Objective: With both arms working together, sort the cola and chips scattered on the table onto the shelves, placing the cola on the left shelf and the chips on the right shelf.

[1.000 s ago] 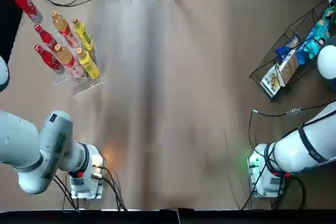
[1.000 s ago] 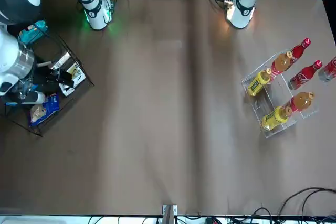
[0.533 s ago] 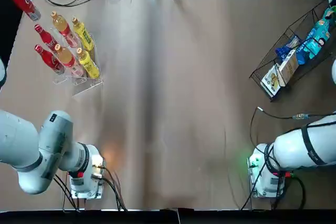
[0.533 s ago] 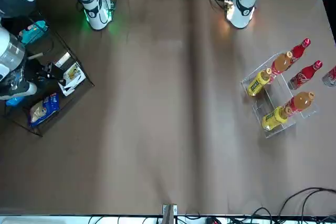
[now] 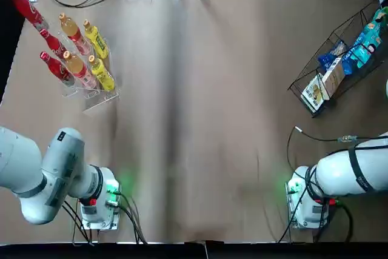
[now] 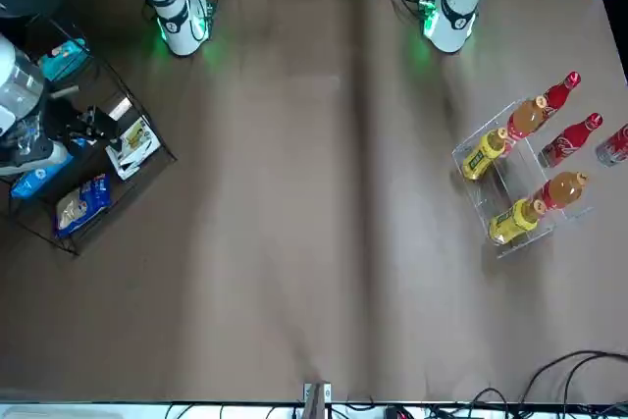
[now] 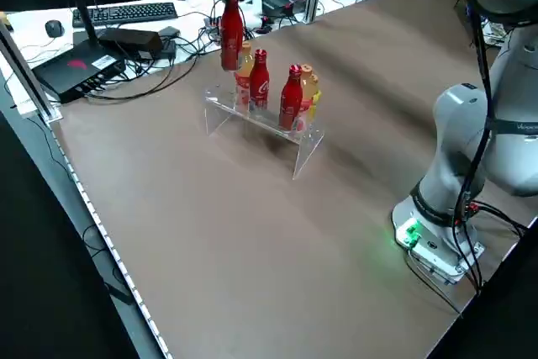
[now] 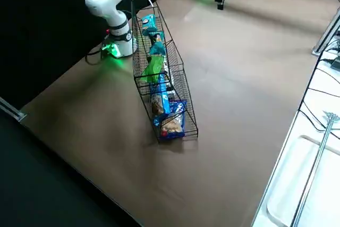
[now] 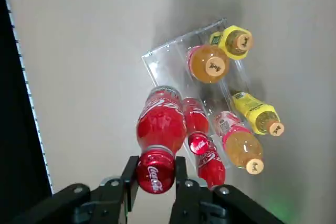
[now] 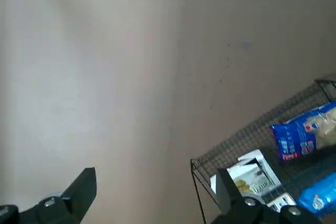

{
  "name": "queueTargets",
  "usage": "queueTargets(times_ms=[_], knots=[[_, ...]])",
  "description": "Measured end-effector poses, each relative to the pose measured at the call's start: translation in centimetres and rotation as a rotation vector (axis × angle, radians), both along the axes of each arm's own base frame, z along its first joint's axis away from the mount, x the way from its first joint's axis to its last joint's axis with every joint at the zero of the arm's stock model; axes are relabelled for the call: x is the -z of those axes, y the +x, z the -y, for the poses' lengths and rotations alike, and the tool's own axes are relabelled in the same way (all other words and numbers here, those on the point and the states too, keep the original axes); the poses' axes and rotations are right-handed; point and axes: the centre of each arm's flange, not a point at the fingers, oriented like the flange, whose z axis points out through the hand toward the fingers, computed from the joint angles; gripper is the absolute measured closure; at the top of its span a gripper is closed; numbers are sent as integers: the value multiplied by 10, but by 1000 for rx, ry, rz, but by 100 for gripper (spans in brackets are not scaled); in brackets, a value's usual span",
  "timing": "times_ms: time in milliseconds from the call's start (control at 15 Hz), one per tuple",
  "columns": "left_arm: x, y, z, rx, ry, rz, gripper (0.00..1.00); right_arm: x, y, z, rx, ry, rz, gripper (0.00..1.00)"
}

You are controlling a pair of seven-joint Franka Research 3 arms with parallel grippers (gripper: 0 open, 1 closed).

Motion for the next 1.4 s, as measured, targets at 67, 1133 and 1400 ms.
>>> queueTargets(times_ms=[67, 1133, 1400], knots=[[7, 2, -4, 0, -5, -10, 69, -2, -2, 3, 4, -1, -6, 0], [96, 22, -19, -44, 3, -82, 69, -9, -22, 15, 41, -6, -99, 0], [106, 23, -16, -59, 7, -86, 69, -18, -25, 14, 42, -5, -79, 0]])
